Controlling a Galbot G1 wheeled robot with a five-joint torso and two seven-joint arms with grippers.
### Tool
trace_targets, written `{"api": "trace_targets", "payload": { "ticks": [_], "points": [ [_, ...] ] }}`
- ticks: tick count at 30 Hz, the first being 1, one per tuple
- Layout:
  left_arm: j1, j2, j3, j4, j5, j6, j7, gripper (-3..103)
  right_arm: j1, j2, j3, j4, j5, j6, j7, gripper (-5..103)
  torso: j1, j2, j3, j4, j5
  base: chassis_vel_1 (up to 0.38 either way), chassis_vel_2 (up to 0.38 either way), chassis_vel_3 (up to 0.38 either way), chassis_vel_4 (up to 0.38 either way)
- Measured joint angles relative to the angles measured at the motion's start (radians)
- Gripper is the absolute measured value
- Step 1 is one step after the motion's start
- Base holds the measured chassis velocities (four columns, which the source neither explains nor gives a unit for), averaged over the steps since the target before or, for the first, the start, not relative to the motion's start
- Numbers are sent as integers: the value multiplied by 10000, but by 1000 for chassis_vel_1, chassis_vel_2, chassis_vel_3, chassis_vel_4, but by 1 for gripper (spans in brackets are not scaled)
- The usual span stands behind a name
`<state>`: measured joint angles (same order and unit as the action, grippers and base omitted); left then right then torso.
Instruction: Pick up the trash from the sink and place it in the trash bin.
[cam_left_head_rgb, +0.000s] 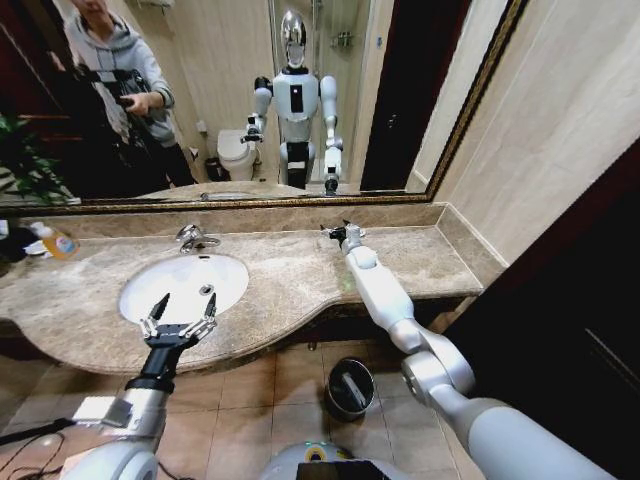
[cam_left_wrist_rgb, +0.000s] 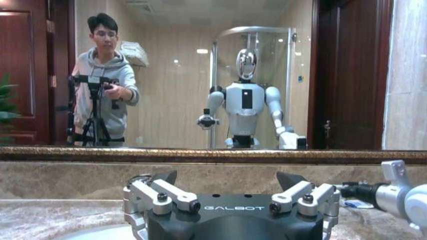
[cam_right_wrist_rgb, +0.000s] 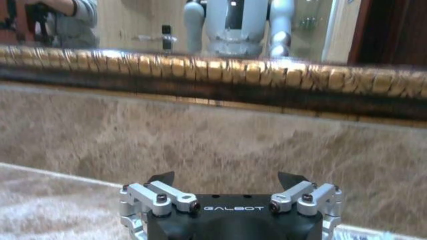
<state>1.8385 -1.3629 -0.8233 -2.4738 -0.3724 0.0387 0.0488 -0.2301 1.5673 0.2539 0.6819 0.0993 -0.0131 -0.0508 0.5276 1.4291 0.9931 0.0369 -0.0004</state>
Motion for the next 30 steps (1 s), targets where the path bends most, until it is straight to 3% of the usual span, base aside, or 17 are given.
{"api": "trace_targets", "payload": {
  "ticks": [16,19,30],
  "points": [
    [0,0,0,0,0,0,0,100,528,335,305,-1629,123,385,514,101,0,0,0,-1,3,0,0,0,0],
    [0,0,0,0,0,0,0,100,575,334,318,-1725,200,435,550,98,-1,0,0,-1,3,0,0,0,0],
    [0,0,0,0,0,0,0,100,634,254,305,-1920,403,504,533,67,-1,0,0,-1,4,0,0,0,0]
  ]
}}
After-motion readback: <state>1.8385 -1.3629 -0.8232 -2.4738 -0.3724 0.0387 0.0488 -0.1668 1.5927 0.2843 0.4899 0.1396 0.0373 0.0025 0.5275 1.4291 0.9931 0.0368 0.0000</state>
